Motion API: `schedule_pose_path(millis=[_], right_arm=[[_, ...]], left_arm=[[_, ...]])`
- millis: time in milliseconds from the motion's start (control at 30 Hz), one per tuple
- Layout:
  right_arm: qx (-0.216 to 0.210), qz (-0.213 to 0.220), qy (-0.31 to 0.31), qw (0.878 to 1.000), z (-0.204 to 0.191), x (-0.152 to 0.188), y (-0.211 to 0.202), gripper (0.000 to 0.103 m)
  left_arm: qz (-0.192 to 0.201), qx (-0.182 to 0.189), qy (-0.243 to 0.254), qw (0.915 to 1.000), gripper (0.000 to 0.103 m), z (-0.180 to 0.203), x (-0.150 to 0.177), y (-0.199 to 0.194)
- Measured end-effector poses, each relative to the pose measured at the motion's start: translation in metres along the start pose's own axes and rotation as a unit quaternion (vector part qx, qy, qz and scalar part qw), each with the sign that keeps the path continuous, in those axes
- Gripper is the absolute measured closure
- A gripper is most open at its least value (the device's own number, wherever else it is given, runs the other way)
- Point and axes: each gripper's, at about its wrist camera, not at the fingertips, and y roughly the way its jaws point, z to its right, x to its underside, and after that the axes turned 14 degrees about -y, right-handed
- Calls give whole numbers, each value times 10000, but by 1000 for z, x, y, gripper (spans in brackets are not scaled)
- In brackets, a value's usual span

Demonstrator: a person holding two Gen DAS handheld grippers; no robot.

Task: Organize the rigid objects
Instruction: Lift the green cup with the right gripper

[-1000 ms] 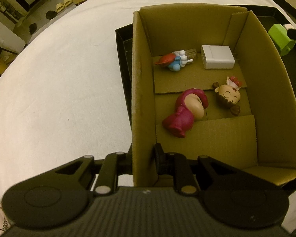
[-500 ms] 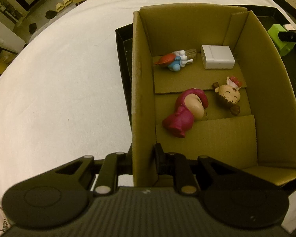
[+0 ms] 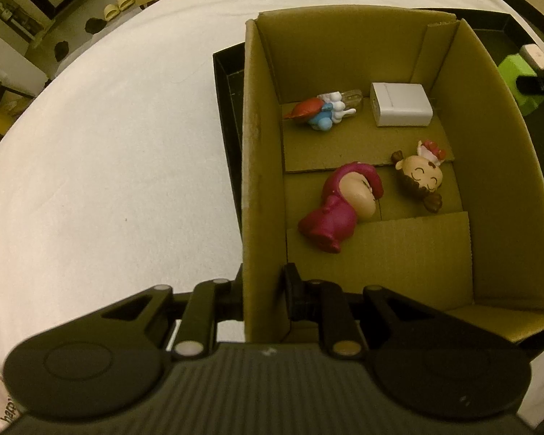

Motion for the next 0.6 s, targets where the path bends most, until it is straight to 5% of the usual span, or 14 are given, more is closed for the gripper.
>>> schedule_pose_path(millis=[600], right_arm=[[-825, -63, 235, 9963, -23, -2, 4, 52]], left_arm=[[-28, -2, -21, 10000, 86, 0, -1, 1]])
